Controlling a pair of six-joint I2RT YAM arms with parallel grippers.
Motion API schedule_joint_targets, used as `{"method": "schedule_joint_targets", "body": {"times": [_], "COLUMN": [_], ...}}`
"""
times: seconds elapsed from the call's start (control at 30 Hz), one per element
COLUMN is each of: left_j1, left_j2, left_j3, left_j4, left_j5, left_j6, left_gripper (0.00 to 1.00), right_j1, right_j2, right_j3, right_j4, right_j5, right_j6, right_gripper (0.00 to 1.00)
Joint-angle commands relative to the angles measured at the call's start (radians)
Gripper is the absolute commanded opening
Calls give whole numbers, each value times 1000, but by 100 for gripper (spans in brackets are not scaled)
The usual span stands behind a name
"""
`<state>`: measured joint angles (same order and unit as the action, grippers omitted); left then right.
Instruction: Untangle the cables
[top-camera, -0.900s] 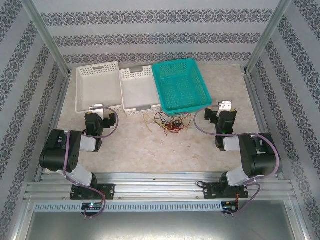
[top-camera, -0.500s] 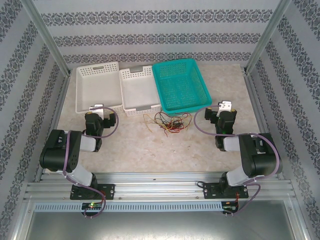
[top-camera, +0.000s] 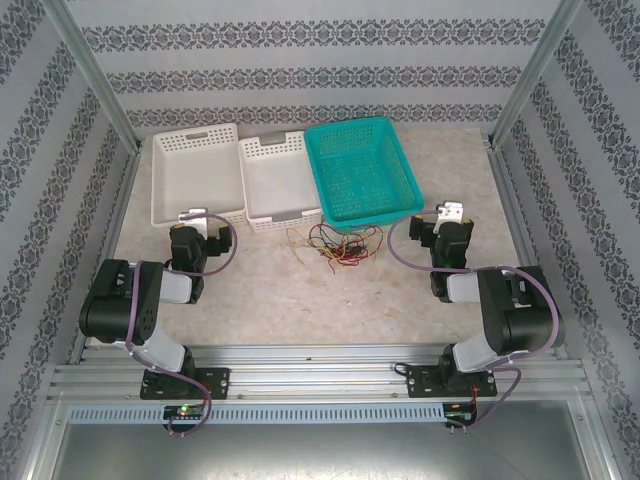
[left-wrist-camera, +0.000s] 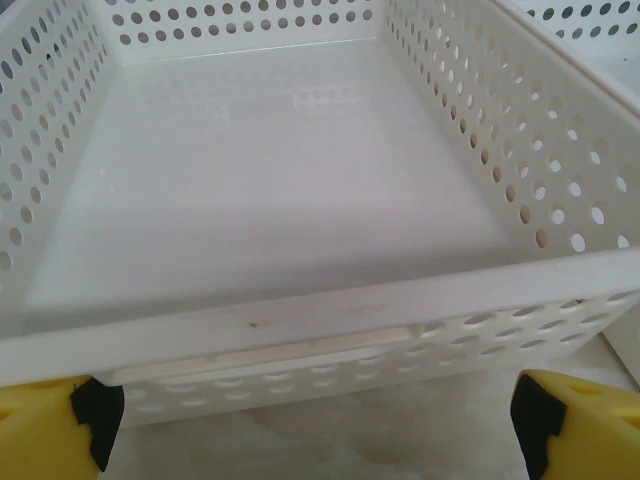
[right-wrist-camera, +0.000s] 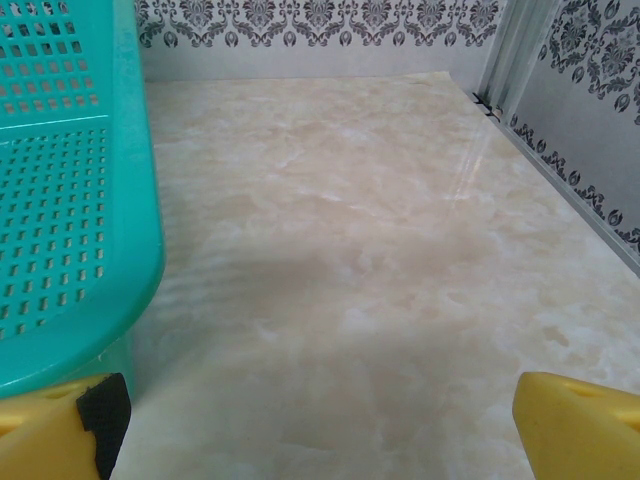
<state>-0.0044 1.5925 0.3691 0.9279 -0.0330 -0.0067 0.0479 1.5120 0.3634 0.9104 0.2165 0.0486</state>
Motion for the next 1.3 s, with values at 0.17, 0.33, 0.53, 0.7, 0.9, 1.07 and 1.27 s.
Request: {"method": "schedule_joint_targets", "body": {"times": [0.17, 0.33, 0.53, 0.7, 0.9, 1.07, 1.27], "left_j1": [0, 0, -1, -1, 0, 0, 0], "left_j2": [-8, -8, -8, -8, -7, -8, -7], "left_j3": [19, 20, 20, 20, 20, 21, 21], "left_j4": [3, 3, 3, 3, 3, 3, 3], "left_j5": [28, 27, 28, 28, 28, 26, 28], "left_j6": [11, 11, 11, 11, 11, 12, 11], "left_gripper": [100, 100, 100, 100, 100, 100, 100], "right_j1": [-16, -37, -31, 4, 78, 68, 56], "right_j2": [-56, -63, -266, -427, -621, -802, -939], "right_j3": [-53, -26, 49, 33, 67, 110, 61], "right_j4": [55, 0, -279, -389, -572, -753, -792], "right_j5": [-18, -58, -26, -25, -215, -253, -305], "right_j6": [17, 28, 42, 68, 123, 377, 595], "right_gripper": [98, 98, 98, 98, 98, 98, 98]}}
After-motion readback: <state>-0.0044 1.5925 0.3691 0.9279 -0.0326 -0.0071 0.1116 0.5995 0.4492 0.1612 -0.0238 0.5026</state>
